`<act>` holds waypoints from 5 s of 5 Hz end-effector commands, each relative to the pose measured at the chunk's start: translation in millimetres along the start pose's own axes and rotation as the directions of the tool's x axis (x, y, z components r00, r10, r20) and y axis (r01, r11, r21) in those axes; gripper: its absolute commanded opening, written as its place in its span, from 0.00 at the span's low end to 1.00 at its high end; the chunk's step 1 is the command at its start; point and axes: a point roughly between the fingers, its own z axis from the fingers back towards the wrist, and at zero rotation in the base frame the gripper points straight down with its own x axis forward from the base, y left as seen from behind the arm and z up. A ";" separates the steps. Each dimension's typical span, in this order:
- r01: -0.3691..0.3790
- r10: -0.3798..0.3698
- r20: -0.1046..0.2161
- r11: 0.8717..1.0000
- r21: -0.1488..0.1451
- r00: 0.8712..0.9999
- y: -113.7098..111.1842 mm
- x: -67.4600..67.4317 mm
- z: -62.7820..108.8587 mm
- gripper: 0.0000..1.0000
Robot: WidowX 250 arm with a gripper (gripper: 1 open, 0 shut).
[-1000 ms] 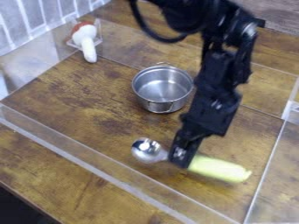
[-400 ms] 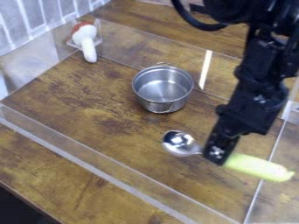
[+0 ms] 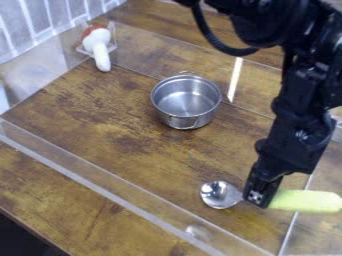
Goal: Move the green spoon to the left
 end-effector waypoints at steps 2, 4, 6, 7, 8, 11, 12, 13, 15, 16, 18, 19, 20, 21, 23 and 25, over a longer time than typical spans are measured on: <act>-0.039 0.034 0.085 0.997 0.064 0.996 18.0 -3.6 -6.1 0.00; 0.028 -0.037 0.120 0.997 0.071 0.992 20.5 -13.3 -27.6 0.00; 0.128 -0.138 0.164 0.989 0.071 0.977 12.8 -8.1 -35.9 0.00; 0.192 -0.201 0.183 0.979 0.065 0.962 4.5 -1.4 -37.5 0.00; 0.224 -0.230 0.199 0.973 0.055 0.953 6.2 1.7 -36.4 0.00; 0.265 -0.263 0.238 0.964 0.025 0.935 4.0 -0.4 -29.8 0.00; 0.228 -0.224 0.255 0.974 0.013 0.941 -10.7 0.1 -32.9 0.00; 0.189 -0.181 0.272 0.982 -0.003 0.945 -25.6 0.2 -35.2 0.00; 0.290 -0.265 0.316 0.956 -0.036 0.911 -32.0 -3.0 -34.6 0.00; 0.335 -0.300 0.338 0.941 -0.050 0.892 -35.8 -3.3 -33.6 0.00; 0.404 -0.365 0.329 0.913 -0.056 0.871 -38.1 -17.1 -12.0 0.00; 0.473 -0.435 0.316 0.880 -0.051 0.843 -25.8 -23.5 1.6 0.00; 0.505 -0.471 0.298 0.862 -0.044 0.830 -21.8 -30.5 17.6 0.00; 0.529 -0.501 0.265 0.848 -0.040 0.824 -20.8 -39.6 37.4 0.00; 0.501 -0.484 0.219 0.865 -0.031 0.848 -14.6 -46.4 84.3 0.00; 0.361 -0.352 0.203 0.933 -0.006 0.914 -20.1 -83.1 109.5 0.00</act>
